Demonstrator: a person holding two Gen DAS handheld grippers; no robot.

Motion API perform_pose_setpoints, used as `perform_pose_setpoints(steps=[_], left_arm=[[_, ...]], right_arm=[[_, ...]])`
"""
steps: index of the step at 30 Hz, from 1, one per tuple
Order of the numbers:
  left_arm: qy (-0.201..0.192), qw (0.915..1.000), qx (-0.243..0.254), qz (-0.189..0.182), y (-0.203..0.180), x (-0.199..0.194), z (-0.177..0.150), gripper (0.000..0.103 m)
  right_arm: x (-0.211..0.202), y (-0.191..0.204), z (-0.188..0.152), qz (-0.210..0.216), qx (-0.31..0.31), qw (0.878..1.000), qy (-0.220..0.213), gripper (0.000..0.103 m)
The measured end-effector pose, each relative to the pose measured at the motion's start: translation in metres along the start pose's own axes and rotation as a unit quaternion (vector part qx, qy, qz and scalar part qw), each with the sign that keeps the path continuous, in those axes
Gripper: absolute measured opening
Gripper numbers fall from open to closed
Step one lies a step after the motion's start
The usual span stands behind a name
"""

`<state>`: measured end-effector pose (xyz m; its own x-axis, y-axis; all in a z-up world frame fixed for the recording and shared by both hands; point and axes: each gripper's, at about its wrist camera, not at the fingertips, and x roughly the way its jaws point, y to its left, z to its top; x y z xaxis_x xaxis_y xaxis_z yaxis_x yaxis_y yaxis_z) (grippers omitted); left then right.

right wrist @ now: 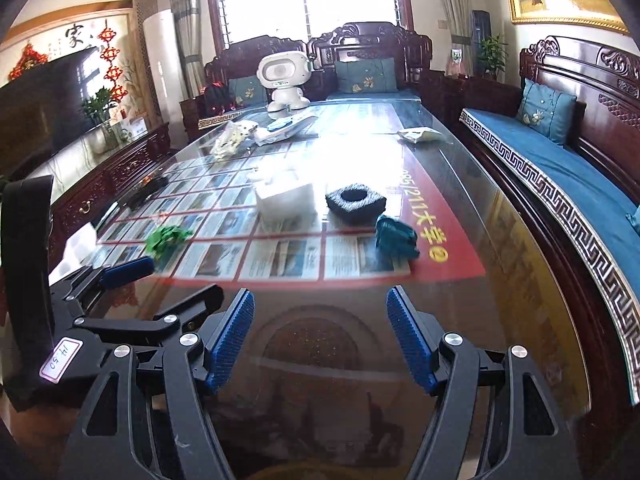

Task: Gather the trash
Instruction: 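Move both grippers back over the table toward the teal cloth and green paper, then grasp the teal cloth with the right gripper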

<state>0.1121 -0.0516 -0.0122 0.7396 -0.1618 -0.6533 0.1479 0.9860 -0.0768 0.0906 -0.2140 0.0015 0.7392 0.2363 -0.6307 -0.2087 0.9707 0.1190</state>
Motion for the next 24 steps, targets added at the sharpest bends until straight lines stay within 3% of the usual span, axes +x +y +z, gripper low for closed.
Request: perform_pose_setpoints(steps=[3, 11, 24], left_arm=[[0.010, 0.9997, -0.024, -0.004, 0.006, 0.021, 0.013, 0.099], [0.020, 0.9994, -0.022, 0.018, 0.013, 0.064, 0.032, 0.099], [0.036, 0.9987, -0.031, 0.018, 0.022, 0.100, 0.041, 0.099]], right_arm=[[0.024, -0.012, 0.012, -0.017, 0.001, 1.000, 0.012, 0.076], [0.086, -0.049, 0.037, -0.035, 0.024, 0.998, 0.051, 0.074], [0.160, -0.063, 0.055, -0.061, 0.010, 0.992, 0.112, 0.070]])
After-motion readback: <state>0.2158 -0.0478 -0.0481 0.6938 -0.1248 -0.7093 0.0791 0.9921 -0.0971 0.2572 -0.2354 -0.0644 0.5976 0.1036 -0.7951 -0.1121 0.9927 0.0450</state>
